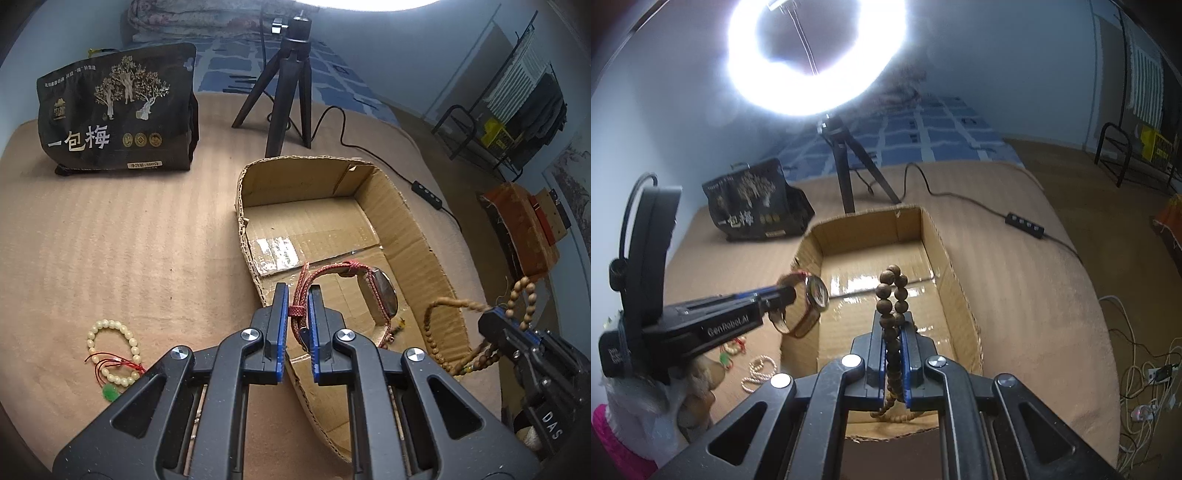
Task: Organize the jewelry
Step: 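Carry the watch and wooden beads into the cardboard box and release both, then move both tools back toward the pale bead bracelet and pearl necklace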
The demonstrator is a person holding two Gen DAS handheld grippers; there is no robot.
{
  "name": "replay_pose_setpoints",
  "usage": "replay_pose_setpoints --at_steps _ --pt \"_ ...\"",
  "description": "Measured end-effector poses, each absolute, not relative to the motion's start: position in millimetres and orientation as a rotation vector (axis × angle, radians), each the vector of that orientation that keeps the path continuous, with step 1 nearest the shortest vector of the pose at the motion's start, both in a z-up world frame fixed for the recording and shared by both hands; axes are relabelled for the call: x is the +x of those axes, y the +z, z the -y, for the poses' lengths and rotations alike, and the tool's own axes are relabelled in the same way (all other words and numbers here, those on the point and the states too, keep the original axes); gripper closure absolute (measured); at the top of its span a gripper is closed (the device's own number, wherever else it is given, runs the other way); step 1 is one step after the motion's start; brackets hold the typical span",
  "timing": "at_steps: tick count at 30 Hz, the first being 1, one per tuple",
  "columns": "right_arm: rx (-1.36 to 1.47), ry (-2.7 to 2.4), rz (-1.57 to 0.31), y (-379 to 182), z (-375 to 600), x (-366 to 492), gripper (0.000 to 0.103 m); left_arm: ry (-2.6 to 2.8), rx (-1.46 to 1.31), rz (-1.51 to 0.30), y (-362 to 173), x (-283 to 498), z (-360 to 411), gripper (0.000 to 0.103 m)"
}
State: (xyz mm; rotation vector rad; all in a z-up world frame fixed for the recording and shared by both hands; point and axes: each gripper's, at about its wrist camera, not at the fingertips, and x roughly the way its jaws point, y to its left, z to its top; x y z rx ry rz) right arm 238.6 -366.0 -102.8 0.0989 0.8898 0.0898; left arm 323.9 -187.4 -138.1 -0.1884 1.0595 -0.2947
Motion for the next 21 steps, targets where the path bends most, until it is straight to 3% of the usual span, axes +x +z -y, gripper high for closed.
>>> replay_pose_setpoints --at_steps 4,7,9,11,12,21 --pt "0.084 0.088 -0.922 -112.9 367.3 239.4 0.095 -0.297 -0.186 -1.059 -138.7 325.0 188.9 0.092" --pt "0.065 0.081 -0.927 -114.9 365.4 238.0 0.072 -0.312 -0.178 -1.048 -136.8 324.4 190.9 0.085" --pt "0.052 0.079 -0.928 -114.6 363.6 237.5 0.065 -0.312 -0.174 -1.040 -134.1 323.5 190.9 0.074" --pt "0.033 0.072 -0.925 -113.7 361.8 235.6 0.039 -0.307 -0.169 -1.028 -131.0 322.6 189.5 0.074" --pt "0.024 0.067 -0.920 -112.3 360.5 235.1 0.035 -0.307 -0.167 -1.025 -129.6 322.1 188.1 0.074" --pt "-0.013 0.052 -0.903 -105.6 358.4 227.5 0.027 -0.284 -0.149 -0.990 -114.6 314.4 168.1 0.074"
